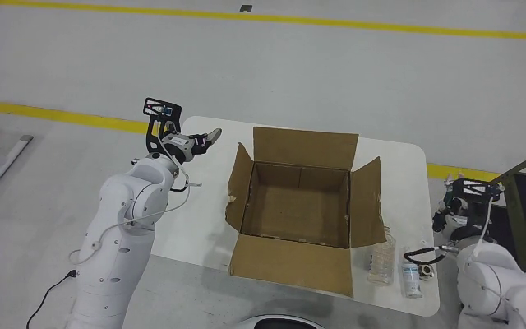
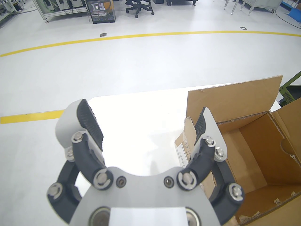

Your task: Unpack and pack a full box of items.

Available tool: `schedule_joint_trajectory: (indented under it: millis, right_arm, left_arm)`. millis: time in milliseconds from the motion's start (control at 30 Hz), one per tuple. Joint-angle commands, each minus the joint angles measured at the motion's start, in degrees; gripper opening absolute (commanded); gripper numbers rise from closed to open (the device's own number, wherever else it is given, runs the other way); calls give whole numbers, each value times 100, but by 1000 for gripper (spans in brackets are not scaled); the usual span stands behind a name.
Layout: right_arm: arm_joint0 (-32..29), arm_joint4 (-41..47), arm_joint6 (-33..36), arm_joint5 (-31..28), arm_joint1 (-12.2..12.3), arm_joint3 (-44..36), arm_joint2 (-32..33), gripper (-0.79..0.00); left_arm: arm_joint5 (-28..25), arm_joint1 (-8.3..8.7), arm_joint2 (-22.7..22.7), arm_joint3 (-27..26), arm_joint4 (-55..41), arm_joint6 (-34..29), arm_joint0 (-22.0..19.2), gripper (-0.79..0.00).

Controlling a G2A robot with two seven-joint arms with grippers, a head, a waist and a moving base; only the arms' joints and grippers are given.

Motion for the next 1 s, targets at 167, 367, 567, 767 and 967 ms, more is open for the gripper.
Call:
schedule_joint_trajectory:
  millis: [167,367,567,767,967]
  right_arm:
    - [-122,-445,-307,-173,44,1061,-86,-785]
    - [195,-953,-621,-349,97,1807,-335,-785]
    - [649,-1261,-880,-436,131,2444,-659,-785]
    - [1111,-1799,-1133,-456,168,3332,-979,-785]
    - [1420,-1968,-1307,-481,206,3983,-1035,-785]
  left_arm:
    - [0,0,0,0,0,0,0,0]
    - [0,0,0,0,0,0,0,0]
    - [0,0,0,0,0,0,0,0]
    - [0,0,0,0,0,0,0,0]
    - [0,0,0,0,0,0,0,0]
